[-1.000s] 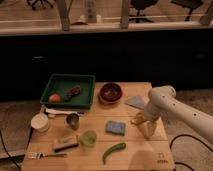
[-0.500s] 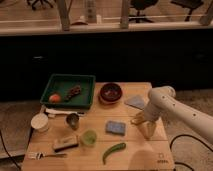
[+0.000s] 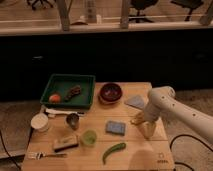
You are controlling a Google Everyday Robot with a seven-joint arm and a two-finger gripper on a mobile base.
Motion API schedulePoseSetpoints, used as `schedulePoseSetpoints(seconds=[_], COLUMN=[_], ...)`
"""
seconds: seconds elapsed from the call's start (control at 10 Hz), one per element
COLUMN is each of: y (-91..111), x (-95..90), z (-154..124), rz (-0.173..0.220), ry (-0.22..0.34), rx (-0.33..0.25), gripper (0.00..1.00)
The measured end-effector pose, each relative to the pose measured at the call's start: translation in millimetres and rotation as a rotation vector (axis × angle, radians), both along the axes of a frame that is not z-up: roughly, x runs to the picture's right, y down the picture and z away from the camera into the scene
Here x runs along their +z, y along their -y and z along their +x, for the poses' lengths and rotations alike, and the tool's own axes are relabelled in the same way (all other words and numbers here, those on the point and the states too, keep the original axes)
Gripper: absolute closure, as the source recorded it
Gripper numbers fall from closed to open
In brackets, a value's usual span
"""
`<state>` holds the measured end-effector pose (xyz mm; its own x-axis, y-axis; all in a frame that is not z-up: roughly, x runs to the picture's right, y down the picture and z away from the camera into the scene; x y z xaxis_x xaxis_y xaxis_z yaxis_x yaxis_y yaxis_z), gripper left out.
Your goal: Place banana in plastic cup
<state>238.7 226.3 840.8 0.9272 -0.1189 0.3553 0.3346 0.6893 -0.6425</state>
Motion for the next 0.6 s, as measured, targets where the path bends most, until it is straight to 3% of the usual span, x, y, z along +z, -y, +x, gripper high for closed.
schedulePoseSetpoints(seconds=[0.6], y=[2.6], x=[-1.1], z=[5.8], rz=[0.018], ry=[-0.002], rx=[0.024], gripper=[0.23])
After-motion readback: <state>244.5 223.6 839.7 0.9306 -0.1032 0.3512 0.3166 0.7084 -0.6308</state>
